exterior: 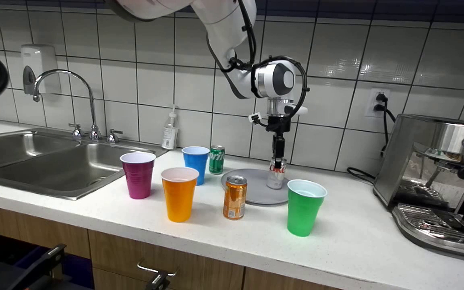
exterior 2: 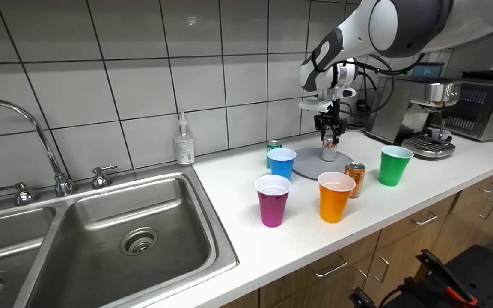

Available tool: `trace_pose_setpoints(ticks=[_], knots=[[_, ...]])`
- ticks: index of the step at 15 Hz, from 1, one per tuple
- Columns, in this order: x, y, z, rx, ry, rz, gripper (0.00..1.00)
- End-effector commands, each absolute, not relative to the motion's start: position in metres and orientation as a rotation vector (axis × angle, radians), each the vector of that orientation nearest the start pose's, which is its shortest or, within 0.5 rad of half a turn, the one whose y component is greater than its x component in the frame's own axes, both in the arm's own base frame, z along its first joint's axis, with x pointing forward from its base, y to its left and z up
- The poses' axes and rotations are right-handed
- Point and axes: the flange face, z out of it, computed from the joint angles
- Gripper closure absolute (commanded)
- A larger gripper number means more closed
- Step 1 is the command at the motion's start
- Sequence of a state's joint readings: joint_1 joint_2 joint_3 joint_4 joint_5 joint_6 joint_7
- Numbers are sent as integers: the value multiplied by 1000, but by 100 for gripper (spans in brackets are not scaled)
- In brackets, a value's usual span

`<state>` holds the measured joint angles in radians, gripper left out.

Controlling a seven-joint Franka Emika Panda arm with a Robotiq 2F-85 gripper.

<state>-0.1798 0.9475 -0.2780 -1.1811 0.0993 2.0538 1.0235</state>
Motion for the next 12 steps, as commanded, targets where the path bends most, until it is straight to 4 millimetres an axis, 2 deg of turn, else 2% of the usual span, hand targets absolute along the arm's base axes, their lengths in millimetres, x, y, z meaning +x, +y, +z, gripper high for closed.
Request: trace_pose_setpoints(ticks=[1,6,12], knots=[[709,-279,229,-2443,2173,31,61],[708,-289,247,-2375,2225,64,61],[706,-321,261,-2227,2362,45,61]])
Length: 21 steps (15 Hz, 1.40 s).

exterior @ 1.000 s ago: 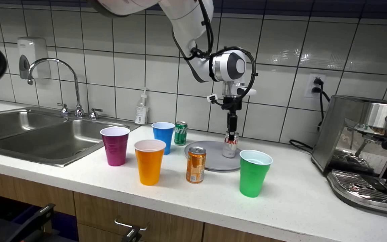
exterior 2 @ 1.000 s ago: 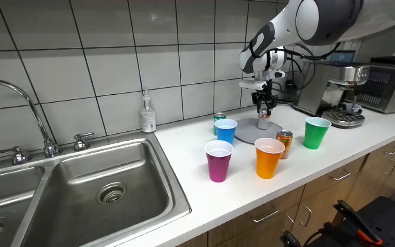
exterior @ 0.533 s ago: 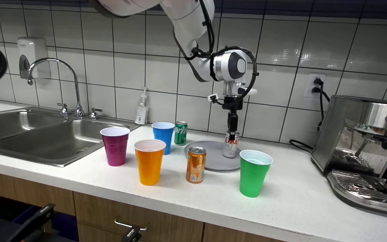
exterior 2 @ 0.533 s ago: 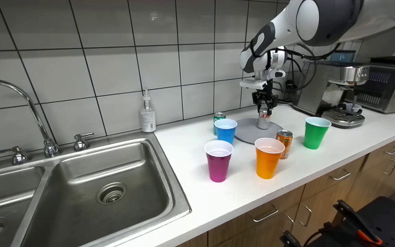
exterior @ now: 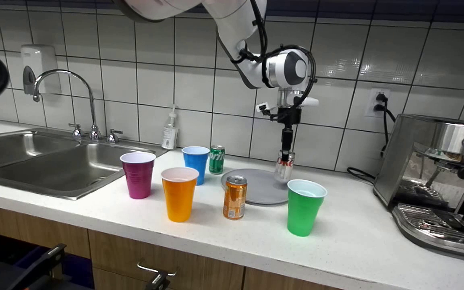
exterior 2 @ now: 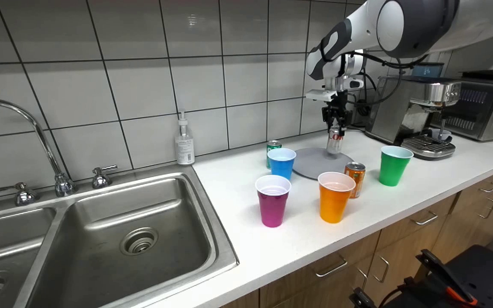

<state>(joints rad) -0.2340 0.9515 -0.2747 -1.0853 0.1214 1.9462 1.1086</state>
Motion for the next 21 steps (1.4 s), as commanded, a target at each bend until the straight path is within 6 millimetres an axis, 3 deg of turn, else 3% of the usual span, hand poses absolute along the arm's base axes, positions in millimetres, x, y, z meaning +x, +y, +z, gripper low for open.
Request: trace_pose_setpoints(ticks=[1,10,21], knots=[[705,-326,262,-2207,2378,34,61],[697,-373,259,-2123,2466,-47,61],[692,-382,240,-2102,2523,-41,61]])
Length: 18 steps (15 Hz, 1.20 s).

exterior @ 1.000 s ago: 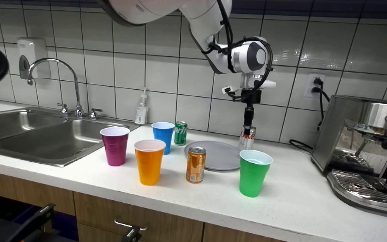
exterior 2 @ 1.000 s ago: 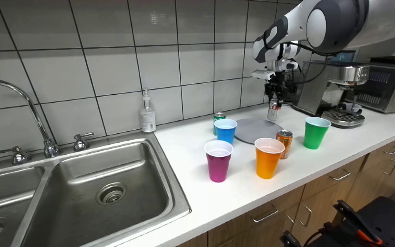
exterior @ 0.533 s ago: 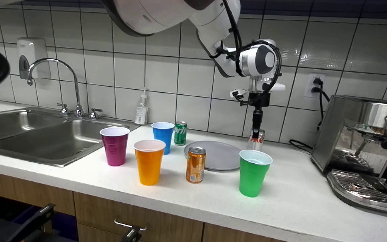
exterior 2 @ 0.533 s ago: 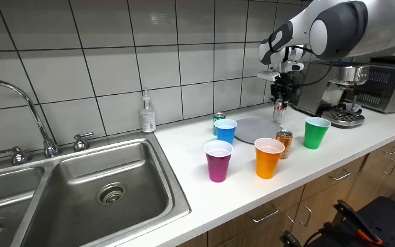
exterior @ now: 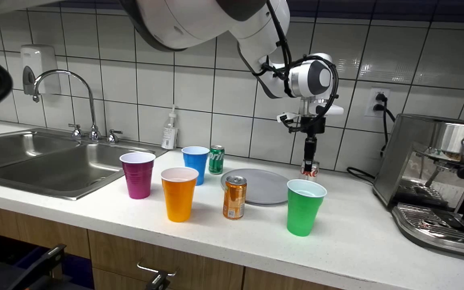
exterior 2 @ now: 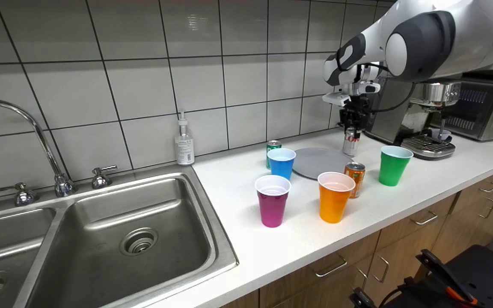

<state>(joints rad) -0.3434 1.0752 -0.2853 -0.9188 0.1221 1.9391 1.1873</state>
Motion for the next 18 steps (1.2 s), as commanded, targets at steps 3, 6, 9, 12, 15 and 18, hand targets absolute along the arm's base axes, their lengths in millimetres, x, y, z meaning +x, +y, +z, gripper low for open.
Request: trace_pose_setpoints(ticks=[3,6,9,12,15,18], knots=[[693,-382,236,-2106,2521,-57,61],[692,-382,235,-2106,2522,-54,61],[693,-381,235,-2111,2521,-52,4],[694,-380,238,-2113,2516,-60,0],[695,-378,246,-2123,2501,-69,0],[698,-371,253,-2161,2466,-89,0]])
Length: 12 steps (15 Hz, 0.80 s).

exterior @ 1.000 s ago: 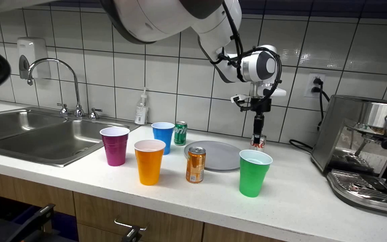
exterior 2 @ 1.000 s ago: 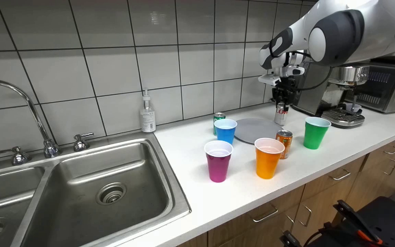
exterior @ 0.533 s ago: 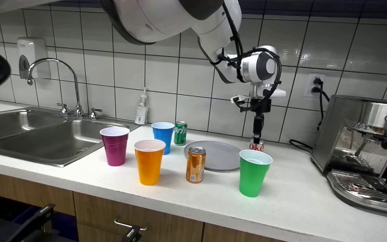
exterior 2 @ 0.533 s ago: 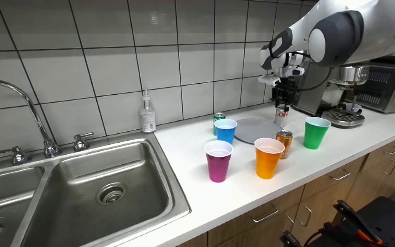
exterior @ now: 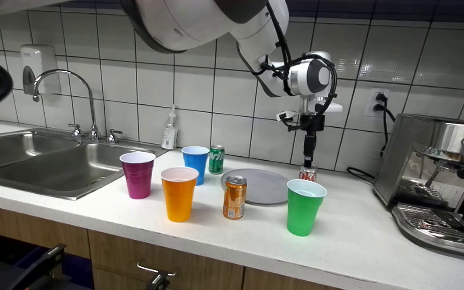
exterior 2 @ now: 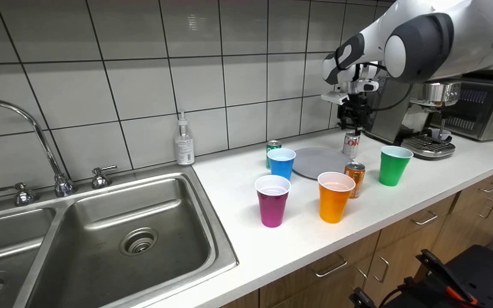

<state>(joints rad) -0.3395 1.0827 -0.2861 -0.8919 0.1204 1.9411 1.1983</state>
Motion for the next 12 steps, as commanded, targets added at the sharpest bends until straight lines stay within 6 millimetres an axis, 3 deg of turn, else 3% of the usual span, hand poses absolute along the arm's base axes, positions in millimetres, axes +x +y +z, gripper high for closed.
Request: trace_pose_setpoints(ticks=[1,12], knots=[[698,-368,257,-2178,2446,-95,0],[704,-340,270,-2312,2290,-141,0]])
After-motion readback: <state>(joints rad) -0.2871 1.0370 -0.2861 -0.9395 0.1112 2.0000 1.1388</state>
